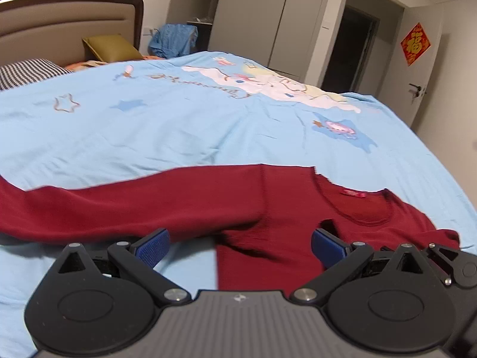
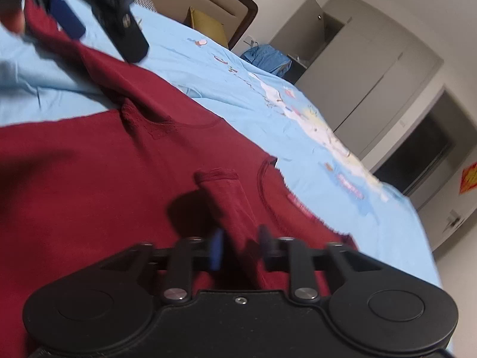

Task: Fold small clothes
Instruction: 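Lift the sleeve with the right tool and lay it across the sweater body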

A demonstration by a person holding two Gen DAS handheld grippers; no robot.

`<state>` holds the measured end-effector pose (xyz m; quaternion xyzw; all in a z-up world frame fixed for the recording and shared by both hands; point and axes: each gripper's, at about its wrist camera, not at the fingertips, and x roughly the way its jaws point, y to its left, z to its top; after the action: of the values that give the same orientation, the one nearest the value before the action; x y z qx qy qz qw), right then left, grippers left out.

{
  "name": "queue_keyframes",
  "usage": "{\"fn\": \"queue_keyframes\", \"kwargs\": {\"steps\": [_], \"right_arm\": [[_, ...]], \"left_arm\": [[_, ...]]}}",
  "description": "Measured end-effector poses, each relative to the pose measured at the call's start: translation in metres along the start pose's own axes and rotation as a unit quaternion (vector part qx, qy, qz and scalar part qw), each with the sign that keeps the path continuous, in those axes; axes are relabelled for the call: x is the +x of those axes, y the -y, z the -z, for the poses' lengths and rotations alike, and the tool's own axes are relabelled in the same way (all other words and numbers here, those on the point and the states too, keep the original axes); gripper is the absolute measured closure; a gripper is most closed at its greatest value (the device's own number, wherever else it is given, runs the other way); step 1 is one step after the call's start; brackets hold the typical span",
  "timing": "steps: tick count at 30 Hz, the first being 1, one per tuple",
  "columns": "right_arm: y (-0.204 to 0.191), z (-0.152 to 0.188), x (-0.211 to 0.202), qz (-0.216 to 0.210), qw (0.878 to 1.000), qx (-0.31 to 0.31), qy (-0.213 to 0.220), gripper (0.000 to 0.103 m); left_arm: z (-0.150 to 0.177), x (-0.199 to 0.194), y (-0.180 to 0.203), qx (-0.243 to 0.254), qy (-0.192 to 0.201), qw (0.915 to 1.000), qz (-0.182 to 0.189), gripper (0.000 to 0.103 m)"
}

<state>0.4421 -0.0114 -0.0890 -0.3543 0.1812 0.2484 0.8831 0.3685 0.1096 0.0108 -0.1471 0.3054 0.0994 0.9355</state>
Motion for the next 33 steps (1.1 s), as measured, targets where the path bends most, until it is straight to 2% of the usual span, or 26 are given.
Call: {"fn": "queue_keyframes", "kwargs": {"steps": [4, 7, 12, 16, 18, 22, 24, 27, 30, 33], "right_arm": [[0.018, 0.011, -0.016, -0.015, 0.999, 0.043, 0.008, 0.039], [0.042, 0.024, -0.035, -0.021, 0.996, 0.088, 0.009, 0.029], [0.097, 0.055, -0.060, -0.010, 0.982, 0.191, 0.001, 0.021], [0.150, 0.090, -0.069, 0.019, 0.957, 0.289, -0.020, 0.018], [0.178, 0.110, -0.070, 0.032, 0.934, 0.356, -0.029, 0.019], [0.225, 0.151, -0.065, 0.038, 0.867, 0.496, -0.032, 0.026], [0.238, 0.167, -0.058, 0.038, 0.836, 0.547, -0.031, 0.028], [0.252, 0.183, -0.043, 0.035, 0.796, 0.603, -0.029, 0.031], [0.263, 0.196, -0.028, 0.027, 0.752, 0.658, -0.029, 0.041], [0.270, 0.205, -0.016, 0.032, 0.724, 0.688, -0.035, 0.058]], "left_arm": [[0.006, 0.017, 0.015, 0.000, -0.008, 0.9997, 0.023, 0.000], [0.012, 0.034, 0.029, 0.006, -0.014, 0.9993, 0.035, 0.000], [0.023, 0.067, 0.058, 0.028, -0.024, 0.9986, 0.037, 0.000], [0.035, 0.092, 0.077, 0.054, -0.029, 0.9980, 0.017, 0.000], [0.043, 0.100, 0.083, 0.066, -0.030, 0.9973, 0.003, 0.000], [0.056, 0.105, 0.090, 0.095, -0.017, 0.9953, -0.013, 0.000], [0.059, 0.105, 0.092, 0.101, -0.013, 0.9947, -0.017, 0.000], [0.063, 0.105, 0.092, 0.104, -0.009, 0.9943, -0.019, 0.000], [0.066, 0.105, 0.094, 0.110, -0.004, 0.9936, -0.023, 0.000], [0.066, 0.105, 0.094, 0.113, -0.003, 0.9933, -0.024, 0.000]]}}
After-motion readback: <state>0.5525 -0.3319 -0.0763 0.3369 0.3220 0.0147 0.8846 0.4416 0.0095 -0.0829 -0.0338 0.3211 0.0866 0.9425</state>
